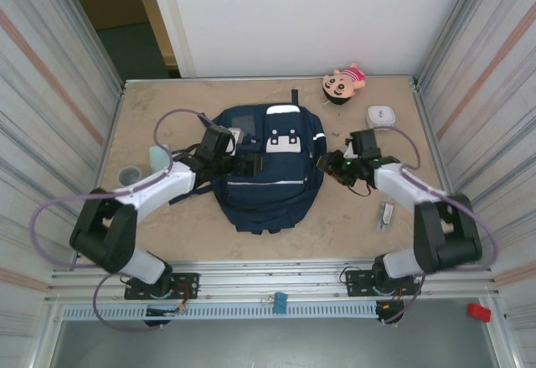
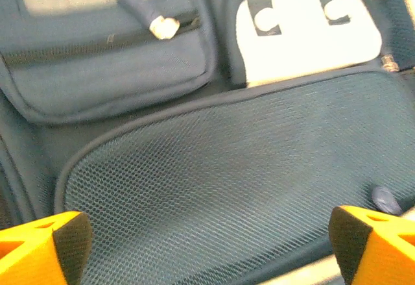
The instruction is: Pack the student bag
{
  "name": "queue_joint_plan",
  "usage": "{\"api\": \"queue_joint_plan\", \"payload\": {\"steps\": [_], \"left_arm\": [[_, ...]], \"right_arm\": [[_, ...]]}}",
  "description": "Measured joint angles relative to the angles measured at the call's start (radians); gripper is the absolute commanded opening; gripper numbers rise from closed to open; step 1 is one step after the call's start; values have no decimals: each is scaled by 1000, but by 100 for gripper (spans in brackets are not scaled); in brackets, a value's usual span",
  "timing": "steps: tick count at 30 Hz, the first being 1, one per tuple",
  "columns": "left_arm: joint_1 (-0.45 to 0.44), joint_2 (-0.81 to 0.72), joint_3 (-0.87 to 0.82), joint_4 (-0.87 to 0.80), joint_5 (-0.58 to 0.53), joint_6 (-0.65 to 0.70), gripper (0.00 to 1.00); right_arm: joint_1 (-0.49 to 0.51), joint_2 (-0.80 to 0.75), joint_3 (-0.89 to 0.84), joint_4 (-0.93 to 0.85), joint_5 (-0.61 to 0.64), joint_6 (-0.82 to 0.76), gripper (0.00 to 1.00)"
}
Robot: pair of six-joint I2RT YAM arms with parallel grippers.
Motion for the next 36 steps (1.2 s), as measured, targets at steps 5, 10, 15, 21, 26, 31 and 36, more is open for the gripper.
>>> {"api": "queue_joint_plan", "payload": {"steps": [5, 10, 15, 21, 26, 31, 36], "left_arm": [[3, -130, 0, 20, 85, 296, 92], [-25, -109, 9, 2, 278, 608, 89], [-113, 59, 119, -48, 344, 827, 89], [-214, 280, 235, -77, 327, 963, 91], [-254, 309, 244, -127, 317, 1020, 93], [-286, 255, 173, -111, 218, 1057, 95], [-303, 249, 122, -64, 144, 1061, 91]], "right_arm": [[-23, -247, 25, -87, 5, -25, 55], [0, -389, 20, -127, 9, -25, 57], [47, -462, -37, -99, 8, -24, 57], [51, -462, -118, -97, 15, -22, 58], [51, -463, -152, -97, 27, -16, 64], [54, -454, -189, -96, 4, 48, 68], [119, -423, -203, -92, -16, 175, 69]]}}
